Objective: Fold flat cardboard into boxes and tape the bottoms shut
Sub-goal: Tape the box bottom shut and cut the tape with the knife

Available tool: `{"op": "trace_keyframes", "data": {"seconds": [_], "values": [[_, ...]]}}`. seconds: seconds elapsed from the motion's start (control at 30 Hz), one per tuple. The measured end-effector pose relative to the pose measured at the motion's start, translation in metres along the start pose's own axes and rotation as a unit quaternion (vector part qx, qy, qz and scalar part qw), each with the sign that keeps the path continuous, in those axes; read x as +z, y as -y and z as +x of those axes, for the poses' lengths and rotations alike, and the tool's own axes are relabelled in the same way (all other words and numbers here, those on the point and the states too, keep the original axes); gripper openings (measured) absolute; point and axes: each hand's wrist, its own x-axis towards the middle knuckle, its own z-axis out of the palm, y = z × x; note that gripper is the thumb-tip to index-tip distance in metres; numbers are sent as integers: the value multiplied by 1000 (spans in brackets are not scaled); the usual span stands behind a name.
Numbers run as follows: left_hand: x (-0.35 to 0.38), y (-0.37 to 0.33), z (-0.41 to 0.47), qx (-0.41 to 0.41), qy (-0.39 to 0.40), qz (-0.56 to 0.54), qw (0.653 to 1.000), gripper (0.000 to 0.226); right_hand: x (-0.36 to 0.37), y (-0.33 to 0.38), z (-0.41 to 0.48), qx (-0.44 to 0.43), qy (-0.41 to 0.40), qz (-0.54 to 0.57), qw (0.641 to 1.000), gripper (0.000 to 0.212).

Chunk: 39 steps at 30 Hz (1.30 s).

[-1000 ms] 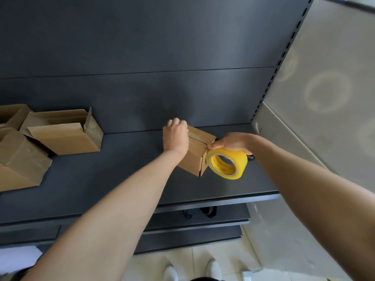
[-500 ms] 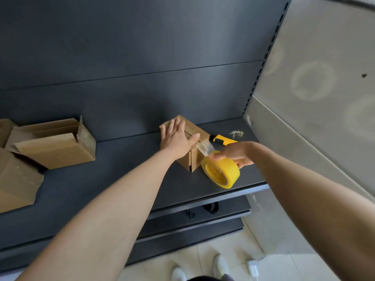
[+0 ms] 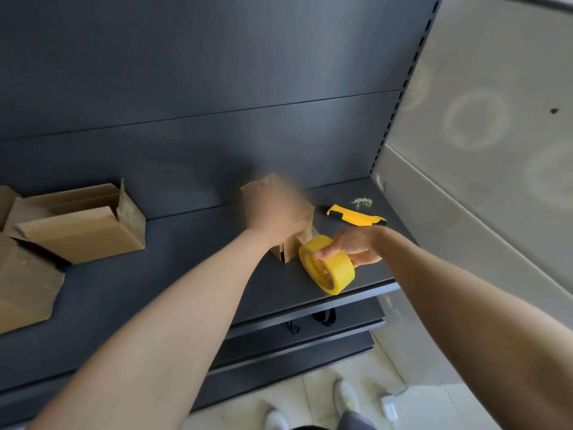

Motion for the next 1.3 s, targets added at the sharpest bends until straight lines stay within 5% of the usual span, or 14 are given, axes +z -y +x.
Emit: {"op": "trace_keyframes", "data": {"seconds": [0.17, 0.4, 0.47, 0.6, 0.73, 0.8, 0.9, 1.0, 1.07, 1.17, 1.3], "values": [[7, 9, -11, 35, -53, -46, 997, 82, 2, 12, 9, 4, 36, -13, 999, 35], [1, 7, -19, -40, -56, -165, 984, 82, -2, 20, 17, 1, 125, -7, 992, 21], [2, 3, -28, -88, -107, -252, 958, 69, -3, 24, 19, -2, 135, -15, 991, 21], [18, -2, -56, -191, -307, -259, 896, 19, -3, 32, 25, -7, 145, -33, 989, 22], [37, -22, -73, -320, -228, -349, 851, 29, -2, 36, 34, -22, 154, -45, 987, 26], [43, -35, -72, -376, -163, -441, 799, 34, -1, 37, 35, -30, 155, -64, 985, 32], [42, -49, -64, -415, -69, -630, 653, 35, -3, 36, 32, -39, 158, -113, 980, 48], [39, -52, -57, -431, -74, -715, 545, 22, -23, 35, 26, -30, 176, -158, 971, 55], [38, -52, -54, -436, -85, -734, 514, 11, -42, 32, 25, -36, 137, -142, 980, 56], [39, -54, -49, -453, -98, -737, 491, 7, -67, 24, 39, -103, -76, -121, 984, 38], [40, -57, -42, -468, -105, -729, 488, 29, -81, 11, 58, -91, -279, -359, 886, 25]]}}
